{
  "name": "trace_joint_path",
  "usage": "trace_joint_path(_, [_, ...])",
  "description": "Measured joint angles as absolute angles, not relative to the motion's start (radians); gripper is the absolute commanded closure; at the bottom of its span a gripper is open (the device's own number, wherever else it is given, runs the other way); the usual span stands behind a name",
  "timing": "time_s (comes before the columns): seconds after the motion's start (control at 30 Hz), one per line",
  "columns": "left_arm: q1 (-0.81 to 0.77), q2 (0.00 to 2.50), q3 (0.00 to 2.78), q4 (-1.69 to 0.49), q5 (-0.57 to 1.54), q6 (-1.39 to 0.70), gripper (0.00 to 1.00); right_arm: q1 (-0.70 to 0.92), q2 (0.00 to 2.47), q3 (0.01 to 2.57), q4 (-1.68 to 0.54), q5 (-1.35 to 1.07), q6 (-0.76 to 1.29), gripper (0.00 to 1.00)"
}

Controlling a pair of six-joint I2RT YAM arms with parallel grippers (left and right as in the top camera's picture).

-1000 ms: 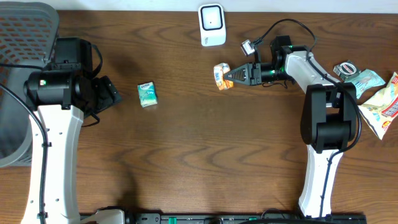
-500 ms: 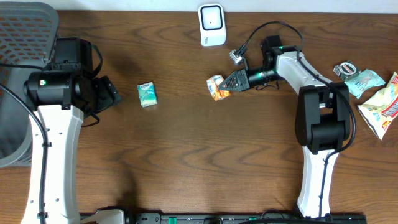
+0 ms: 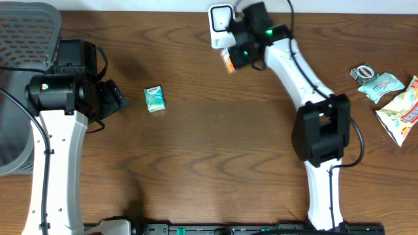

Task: Scan the item barcode
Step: 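Raise the orange Kleenex pack in front of the scanner window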

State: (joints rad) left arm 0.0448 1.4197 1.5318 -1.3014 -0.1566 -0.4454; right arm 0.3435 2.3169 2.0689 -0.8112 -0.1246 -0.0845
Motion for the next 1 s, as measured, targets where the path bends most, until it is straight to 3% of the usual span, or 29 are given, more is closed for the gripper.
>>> trace_joint_path(0.17, [0.045, 1.42, 1.532, -1.302, -0.157, -0.445, 0.02, 0.412, 2.317, 2.077, -0.592, 0.225, -0.208, 0.99])
trace_joint_path(0.37, [0.045, 1.42, 1.532, -1.302, -0.157, -0.445, 0.02, 0.429, 2.327, 2.08, -0.323, 0.36, -0.441, 0.99])
trace_joint_path(0.63, [0.045, 1.42, 1.532, -1.301, -0.157, -0.445, 0.02, 0.422, 2.4, 2.081, -0.151, 0.366, -0.659, 0.99])
trace_joint_path(1.0, [0.045, 1.42, 1.532, -1.301, -0.157, -0.445, 0.02, 0.422, 2.441, 2.081, -0.098, 0.3, -0.852, 0.99])
